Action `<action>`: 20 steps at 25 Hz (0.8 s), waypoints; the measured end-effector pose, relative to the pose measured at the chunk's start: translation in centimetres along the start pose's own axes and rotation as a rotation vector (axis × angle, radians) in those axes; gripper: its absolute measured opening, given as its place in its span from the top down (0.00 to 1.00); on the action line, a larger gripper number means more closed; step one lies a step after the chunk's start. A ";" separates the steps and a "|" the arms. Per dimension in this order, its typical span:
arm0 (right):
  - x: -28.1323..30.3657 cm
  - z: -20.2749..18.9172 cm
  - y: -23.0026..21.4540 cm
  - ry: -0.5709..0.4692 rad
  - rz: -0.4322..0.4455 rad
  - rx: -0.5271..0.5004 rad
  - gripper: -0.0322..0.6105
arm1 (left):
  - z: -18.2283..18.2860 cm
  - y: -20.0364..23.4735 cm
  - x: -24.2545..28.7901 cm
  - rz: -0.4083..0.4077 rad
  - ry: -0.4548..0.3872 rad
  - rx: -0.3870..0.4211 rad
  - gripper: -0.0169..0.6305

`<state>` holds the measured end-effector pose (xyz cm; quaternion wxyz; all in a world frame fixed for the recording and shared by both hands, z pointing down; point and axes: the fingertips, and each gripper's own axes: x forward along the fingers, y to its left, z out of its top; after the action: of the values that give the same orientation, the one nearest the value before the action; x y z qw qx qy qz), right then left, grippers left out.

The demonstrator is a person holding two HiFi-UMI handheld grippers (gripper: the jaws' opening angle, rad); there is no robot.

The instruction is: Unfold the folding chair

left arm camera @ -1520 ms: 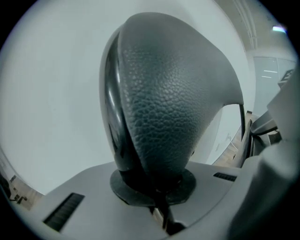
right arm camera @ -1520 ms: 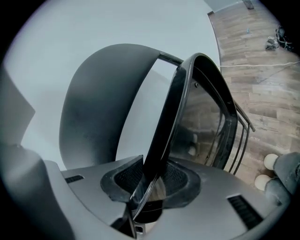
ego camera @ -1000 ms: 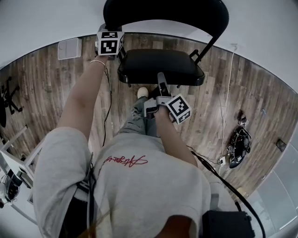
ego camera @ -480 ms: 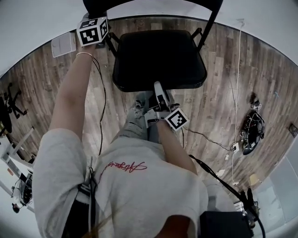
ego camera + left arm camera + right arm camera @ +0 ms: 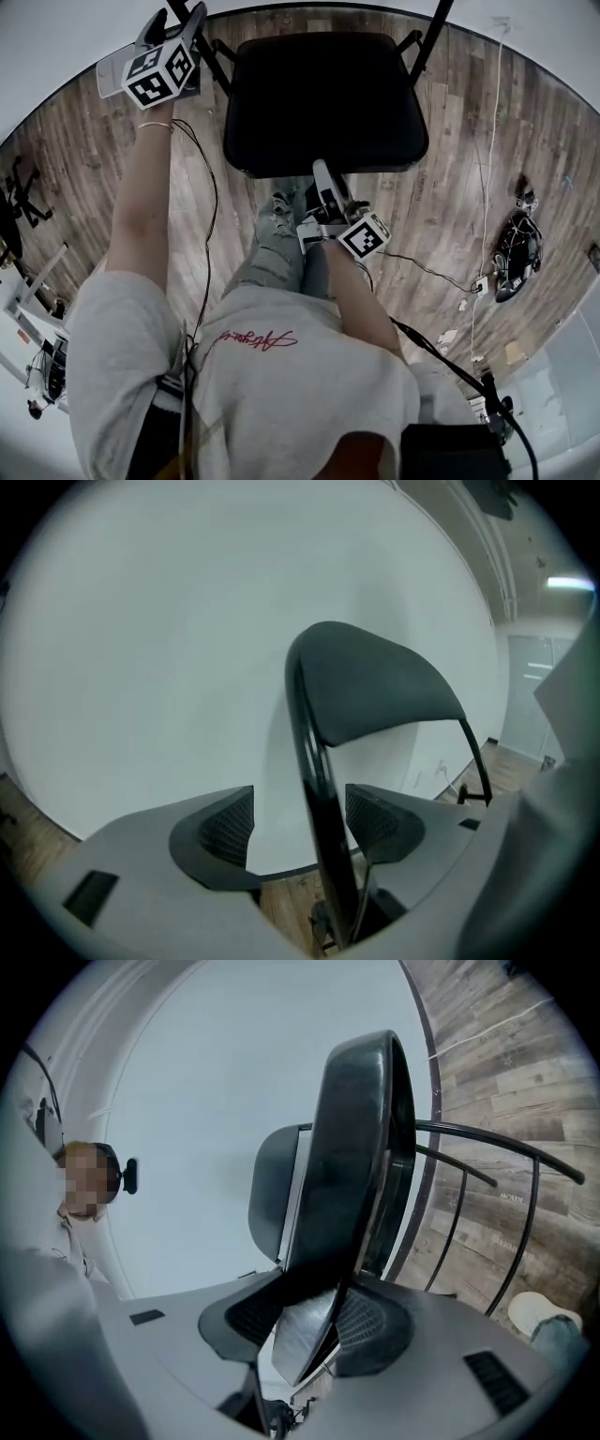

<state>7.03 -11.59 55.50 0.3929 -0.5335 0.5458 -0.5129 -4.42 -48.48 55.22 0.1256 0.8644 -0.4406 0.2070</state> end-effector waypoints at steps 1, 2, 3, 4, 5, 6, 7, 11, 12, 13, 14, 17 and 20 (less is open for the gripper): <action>-0.1 -0.1 -0.3 -0.008 -0.002 0.008 0.73 | -0.4 -0.4 -1.4 0.027 -0.022 0.020 0.48; -0.2 -0.2 -0.4 -0.019 -0.003 0.014 0.73 | -0.9 -1.2 -3.1 0.052 -0.047 0.049 0.48; -0.4 -0.2 -0.4 -0.026 0.001 0.009 0.73 | -1.6 -2.2 -4.9 0.074 -0.072 0.072 0.48; -0.5 -0.2 -0.3 -0.029 0.009 -0.005 0.73 | -2.3 -3.1 -6.9 0.096 -0.093 0.081 0.48; -0.5 0.0 -0.2 -0.030 0.020 -0.018 0.73 | -3.0 -4.0 -9.1 0.118 -0.109 0.073 0.48; -0.6 0.0 -0.2 -0.031 0.029 -0.016 0.73 | -3.6 -4.9 -11.5 0.136 -0.118 0.052 0.48; -0.7 -0.1 -0.3 -0.031 0.036 -0.003 0.73 | -4.2 -5.9 -14.0 0.143 -0.120 0.028 0.48; -1.9 -1.0 -1.4 -0.007 0.055 0.008 0.73 | -7.2 -12.2 -21.5 0.049 -0.070 0.000 0.49; -2.1 -1.2 -1.6 0.008 0.061 -0.009 0.73 | -8.4 -14.2 -22.6 0.016 -0.042 0.013 0.50; -2.3 -1.4 -1.8 0.023 0.069 -0.026 0.73 | -9.7 -16.0 -23.5 0.000 -0.017 0.028 0.51; -2.6 -1.6 -2.1 0.034 0.079 -0.034 0.72 | -11.2 -17.5 -24.4 0.002 0.000 0.037 0.54; -3.6 -2.6 -3.0 0.063 0.130 -0.045 0.72 | -15.4 -20.6 -26.9 0.081 -0.017 0.012 0.78; -4.5 -3.5 -4.2 0.106 0.182 -0.047 0.72 | -17.4 -22.0 -27.7 0.179 -0.076 0.006 0.91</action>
<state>4.91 -6.25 59.67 0.3955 -0.4630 0.6240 -0.4897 -5.39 -9.08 56.79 0.0872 0.8291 -0.5201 0.1856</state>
